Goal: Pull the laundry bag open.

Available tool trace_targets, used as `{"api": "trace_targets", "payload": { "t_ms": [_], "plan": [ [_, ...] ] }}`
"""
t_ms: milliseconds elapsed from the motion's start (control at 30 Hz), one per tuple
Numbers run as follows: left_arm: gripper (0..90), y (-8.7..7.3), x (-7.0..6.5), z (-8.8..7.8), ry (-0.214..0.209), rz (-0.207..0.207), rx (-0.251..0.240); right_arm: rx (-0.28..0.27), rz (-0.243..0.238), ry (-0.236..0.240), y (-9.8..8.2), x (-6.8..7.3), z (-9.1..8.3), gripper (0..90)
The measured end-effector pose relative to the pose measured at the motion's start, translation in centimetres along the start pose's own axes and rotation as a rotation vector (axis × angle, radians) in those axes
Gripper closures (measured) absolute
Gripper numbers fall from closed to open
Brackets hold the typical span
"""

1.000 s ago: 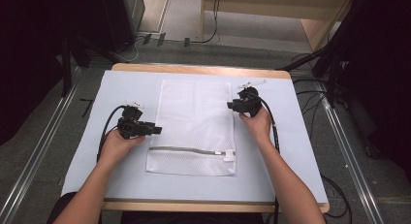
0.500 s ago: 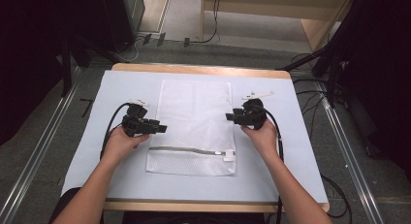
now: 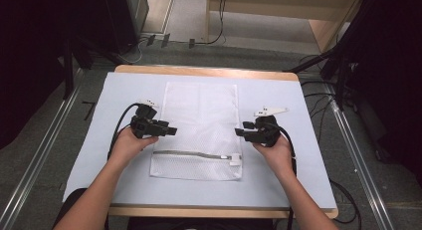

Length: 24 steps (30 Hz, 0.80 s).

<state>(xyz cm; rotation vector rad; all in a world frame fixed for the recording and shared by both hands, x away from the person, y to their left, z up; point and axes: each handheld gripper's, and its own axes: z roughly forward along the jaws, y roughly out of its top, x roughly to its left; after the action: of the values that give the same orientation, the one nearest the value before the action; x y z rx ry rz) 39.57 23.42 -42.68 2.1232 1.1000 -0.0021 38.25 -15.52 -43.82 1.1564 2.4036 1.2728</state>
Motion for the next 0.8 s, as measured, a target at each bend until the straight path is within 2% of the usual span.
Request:
{"api": "trace_targets", "payload": {
  "t_ms": [333, 533, 800],
  "plan": [
    [43.0, 0.4, -2.3, 0.3, -0.028, 0.058, -0.005, 0.008, 0.008, 0.020, -1.1, 1.1, -0.8, 58.3],
    [41.2, 0.7, -3.6, 0.7, -0.039, 0.094, -0.006, 0.042, 0.005, 0.031, -2.2, 2.1, -0.5, 61.6],
    [38.6, 1.0, -5.1, 1.4, -0.053, 0.143, -0.001, 0.061, -0.001, 0.042, -3.0, 2.7, -0.9, 68.7]
  ]
}}
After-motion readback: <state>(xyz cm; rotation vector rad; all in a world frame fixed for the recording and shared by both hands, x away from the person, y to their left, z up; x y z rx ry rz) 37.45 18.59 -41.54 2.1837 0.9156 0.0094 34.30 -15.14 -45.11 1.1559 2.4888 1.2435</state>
